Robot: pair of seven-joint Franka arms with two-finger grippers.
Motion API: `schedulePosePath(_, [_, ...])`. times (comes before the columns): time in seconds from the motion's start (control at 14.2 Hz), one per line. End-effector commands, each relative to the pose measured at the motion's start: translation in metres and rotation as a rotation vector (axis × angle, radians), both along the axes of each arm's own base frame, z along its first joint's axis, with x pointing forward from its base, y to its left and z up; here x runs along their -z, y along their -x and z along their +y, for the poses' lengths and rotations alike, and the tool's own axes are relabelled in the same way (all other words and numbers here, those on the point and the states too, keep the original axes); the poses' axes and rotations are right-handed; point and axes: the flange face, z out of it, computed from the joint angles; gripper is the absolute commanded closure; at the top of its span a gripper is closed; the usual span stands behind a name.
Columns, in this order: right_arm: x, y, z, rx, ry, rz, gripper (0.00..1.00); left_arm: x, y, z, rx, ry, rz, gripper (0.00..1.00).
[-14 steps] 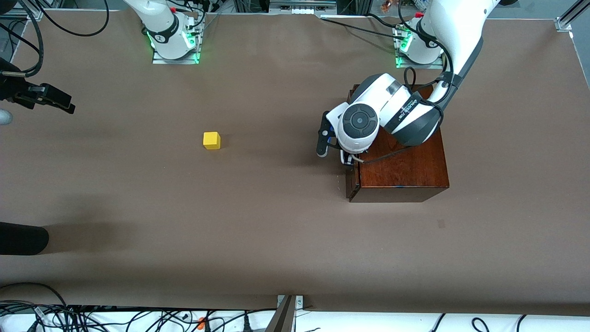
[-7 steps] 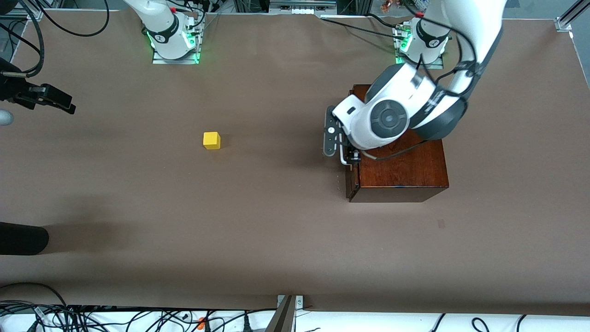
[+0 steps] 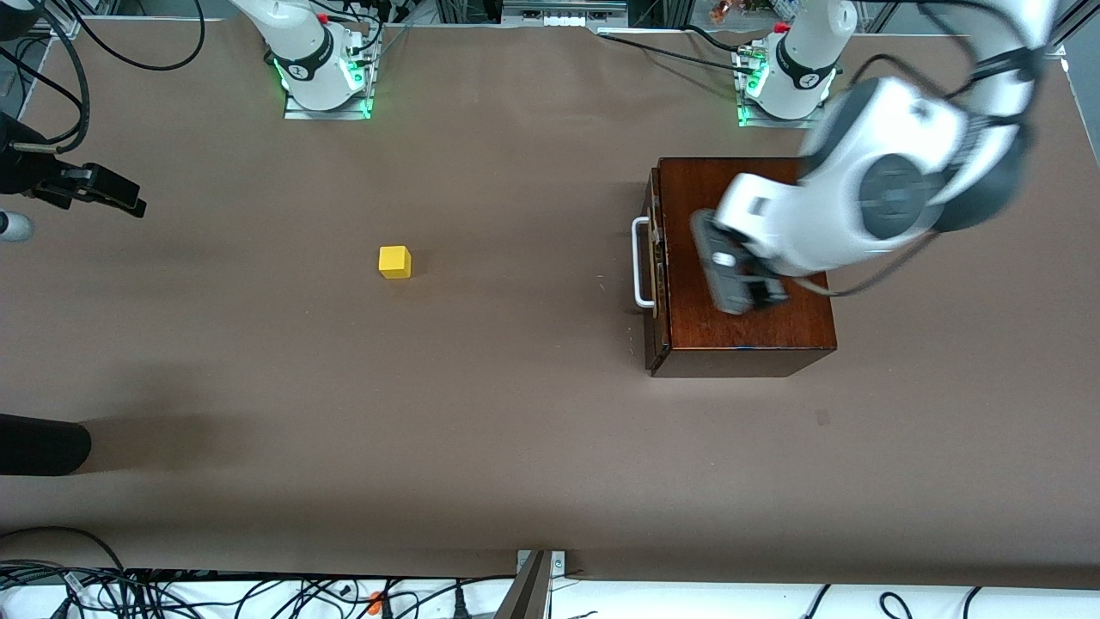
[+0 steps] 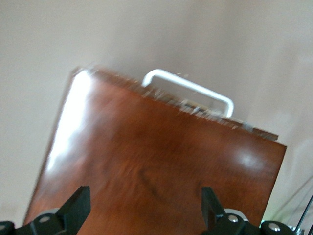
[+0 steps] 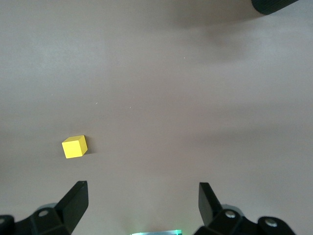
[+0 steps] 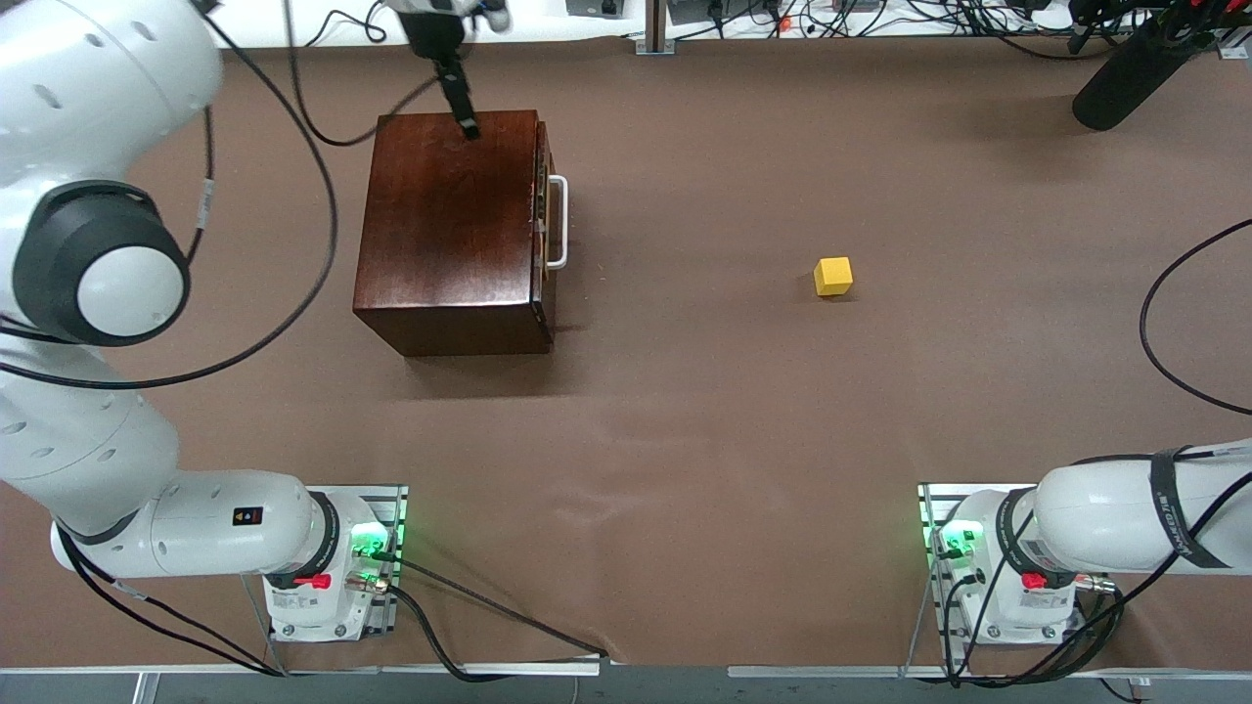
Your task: Open drawer, take yellow block, close drawer
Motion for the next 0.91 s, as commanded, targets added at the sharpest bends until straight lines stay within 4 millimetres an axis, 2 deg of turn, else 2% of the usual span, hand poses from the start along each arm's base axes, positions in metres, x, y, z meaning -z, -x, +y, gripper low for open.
schedulePosePath(0.0, [-0.004,-0.003,0.002,0.005,0.0,-0.012,0.0,-0.045,0.005,0.026,-0.156,-0.051,0.019,0.0])
schedulePosePath(0.14, [-0.001,-0.004,0.001,0.007,0.0,-0.011,0.0,-0.066,0.007,0.04,-0.278,-0.148,0.016,0.0])
schedulePosePath(0.21, [-0.001,-0.004,0.001,0.007,0.002,-0.009,0.0,-0.09,0.012,0.05,-0.341,-0.181,-0.028,0.0])
schedulePosePath(0.28, [-0.001,-0.004,0.001,0.007,0.0,-0.009,0.0,-0.105,0.018,0.059,-0.393,-0.2,-0.056,0.0])
schedulePosePath(0.35, [-0.001,-0.004,0.001,0.008,-0.001,-0.009,0.0,-0.112,0.021,0.06,-0.425,-0.21,-0.067,0.0])
schedulePosePath(0.42, [0.0,-0.005,0.001,0.008,-0.001,-0.009,0.0,-0.118,0.023,0.079,-0.5,-0.231,-0.077,0.0])
schedulePosePath(0.7, [-0.001,-0.004,0.0,0.011,-0.001,-0.009,0.0,-0.134,0.033,0.116,-0.728,-0.234,-0.118,0.0])
schedulePosePath(0.84, [-0.002,-0.003,0.001,0.01,-0.001,-0.003,0.0,-0.138,0.05,0.137,-0.899,-0.197,-0.154,0.0])
